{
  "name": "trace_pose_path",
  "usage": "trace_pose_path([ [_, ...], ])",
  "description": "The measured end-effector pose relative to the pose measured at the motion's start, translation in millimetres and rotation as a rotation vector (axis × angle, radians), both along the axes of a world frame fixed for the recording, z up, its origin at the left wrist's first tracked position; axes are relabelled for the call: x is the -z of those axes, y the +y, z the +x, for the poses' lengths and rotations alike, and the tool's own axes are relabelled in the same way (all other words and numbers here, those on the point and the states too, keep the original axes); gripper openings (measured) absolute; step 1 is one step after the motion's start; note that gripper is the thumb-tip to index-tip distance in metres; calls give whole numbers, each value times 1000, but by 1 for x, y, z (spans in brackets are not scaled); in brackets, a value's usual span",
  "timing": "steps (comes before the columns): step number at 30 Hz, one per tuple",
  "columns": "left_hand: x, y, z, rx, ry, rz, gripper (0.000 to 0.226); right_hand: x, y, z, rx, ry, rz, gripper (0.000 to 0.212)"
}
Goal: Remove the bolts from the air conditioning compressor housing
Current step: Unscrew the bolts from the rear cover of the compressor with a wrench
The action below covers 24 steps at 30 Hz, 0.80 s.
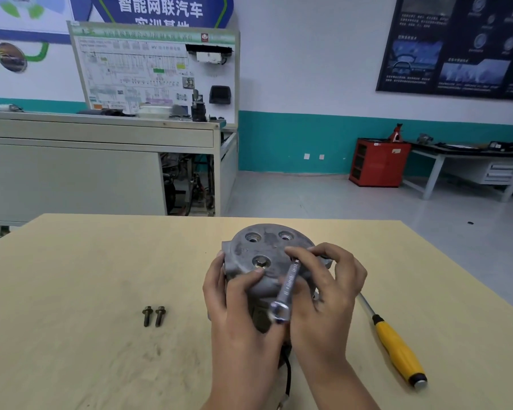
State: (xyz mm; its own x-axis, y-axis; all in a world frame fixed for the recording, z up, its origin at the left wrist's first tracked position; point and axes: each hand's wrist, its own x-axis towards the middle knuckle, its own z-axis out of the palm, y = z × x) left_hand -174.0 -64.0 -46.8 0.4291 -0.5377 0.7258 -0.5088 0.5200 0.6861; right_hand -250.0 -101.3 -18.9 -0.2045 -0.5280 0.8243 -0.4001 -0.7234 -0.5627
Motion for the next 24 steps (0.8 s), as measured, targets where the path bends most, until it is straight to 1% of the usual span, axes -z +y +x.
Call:
trace_pose_path([
  [3, 2, 0, 1, -12, -16, -2, 68, 6, 0, -2, -31, -32, -25, 20],
  [4, 2, 0, 2, -20, -28, -11, 67, 5, 1, -2, -50, -84, -23, 24],
  [5, 1, 0, 2, -24, -31, -14, 65, 3, 2, -1, -77, -166, -10, 30],
  [6, 0, 0, 2, -28, -33, -16, 64, 0, 1, -1, -101, -270, 17, 30],
  [8, -1, 0, 2, -32, -44, -18, 65, -6, -3, -2, -118, -453, 111, 26],
  [9, -1, 0, 2, -31, -46, -16, 67, -10, -7, -3, -112, -502, 181, 26],
  [11, -1, 0, 2, -27, -54, -23, 72, -18, -16, -8, -120, -532, 341, 28],
  [13, 1, 0, 2, -33, -60, -26, 73, -27, -25, -11, -137, -502, 475, 36],
  [15, 2, 0, 2, -43, -69, -34, 74, -37, -33, -15, -174, -428, 569, 39],
  [16, 4, 0, 2, -47, -74, -42, 72, -42, -37, -16, -193, -366, 613, 39],
  [18, 5, 0, 3, -55, -73, -51, 65, -51, -45, -18, -216, -175, 715, 35],
  [19, 5, 0, 3, -58, -69, -46, 65, -54, -47, -18, -222, -88, 761, 32],
  [21, 4, 0, 4, -64, -68, -45, 67, -60, -48, -15, -233, 23, 814, 29],
  [24, 1, 2, 5, -57, -64, -50, 61, -65, -45, -10, -199, 123, 796, 27],
])
